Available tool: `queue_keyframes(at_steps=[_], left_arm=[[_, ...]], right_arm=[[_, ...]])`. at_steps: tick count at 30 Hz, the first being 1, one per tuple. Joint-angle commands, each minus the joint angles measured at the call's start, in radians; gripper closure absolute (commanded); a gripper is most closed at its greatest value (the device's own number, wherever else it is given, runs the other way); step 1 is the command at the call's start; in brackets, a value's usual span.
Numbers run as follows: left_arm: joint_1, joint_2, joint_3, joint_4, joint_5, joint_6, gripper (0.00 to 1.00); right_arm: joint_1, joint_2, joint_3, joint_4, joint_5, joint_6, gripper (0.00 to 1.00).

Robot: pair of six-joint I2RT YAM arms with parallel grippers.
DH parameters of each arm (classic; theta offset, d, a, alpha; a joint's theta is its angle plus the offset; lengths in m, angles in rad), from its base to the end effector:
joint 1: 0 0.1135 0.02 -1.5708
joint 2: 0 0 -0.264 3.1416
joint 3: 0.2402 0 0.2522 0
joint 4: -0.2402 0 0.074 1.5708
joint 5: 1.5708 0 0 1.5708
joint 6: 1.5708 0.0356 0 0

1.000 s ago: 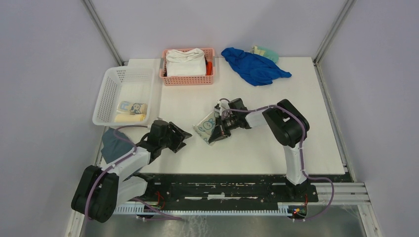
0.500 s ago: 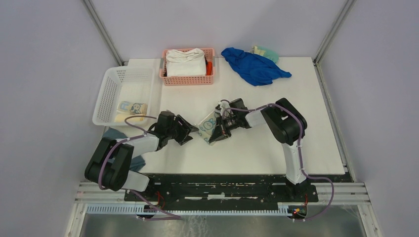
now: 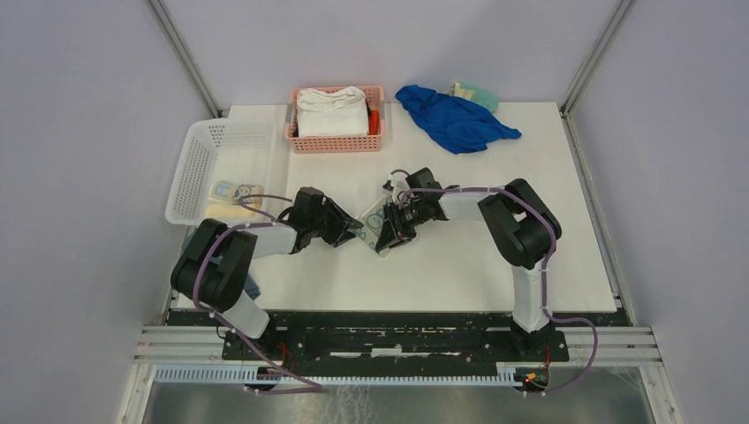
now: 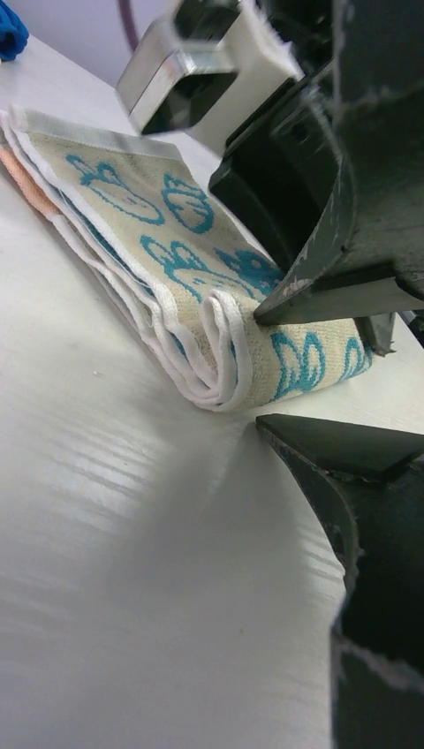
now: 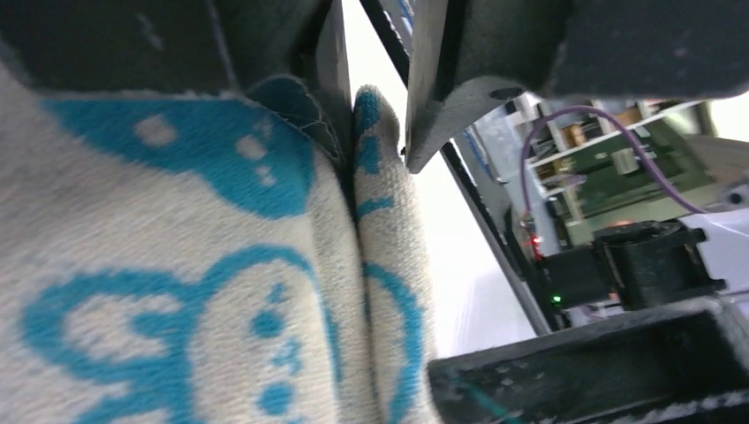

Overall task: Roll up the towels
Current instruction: Roll the towel at the center of the board.

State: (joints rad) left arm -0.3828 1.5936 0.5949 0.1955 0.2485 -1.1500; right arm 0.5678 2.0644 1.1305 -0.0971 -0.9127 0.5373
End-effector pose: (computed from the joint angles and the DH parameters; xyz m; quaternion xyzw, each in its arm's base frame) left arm 0.2606 -0.1144 0.1259 -0.3013 0.8706 -0.3405 0.1880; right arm 0.3122 0.2325 0.1026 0.1307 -0.8633 -0.4871 0.0192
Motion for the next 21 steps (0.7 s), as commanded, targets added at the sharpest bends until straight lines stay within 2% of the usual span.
queue_keyframes(at_steps=[1, 6, 9, 15, 21], left_arm=[[-0.011, 0.081, 0.001, -0.159, -0.107, 0.033, 0.49], [-0.014, 0.122, 0.000, -0.173, -0.116, 0.030, 0.51], [-0.019, 0.139, 0.007, -0.177, -0.115, 0.030, 0.52], [-0.028, 0.143, 0.017, -0.194, -0.124, 0.034, 0.52], [-0.032, 0.139, 0.017, -0.201, -0.127, 0.036, 0.53]], right_arm=[[0.031, -0.142, 0.058, -0.188, 0.225, -0.181, 0.63], [0.088, -0.279, 0.053, -0.283, 0.498, -0.282, 0.54], [0.152, -0.345, 0.057, -0.313, 0.690, -0.335, 0.53], [0.306, -0.366, 0.085, -0.285, 0.856, -0.420, 0.56], [0.365, -0.295, 0.108, -0.256, 0.996, -0.469, 0.57]])
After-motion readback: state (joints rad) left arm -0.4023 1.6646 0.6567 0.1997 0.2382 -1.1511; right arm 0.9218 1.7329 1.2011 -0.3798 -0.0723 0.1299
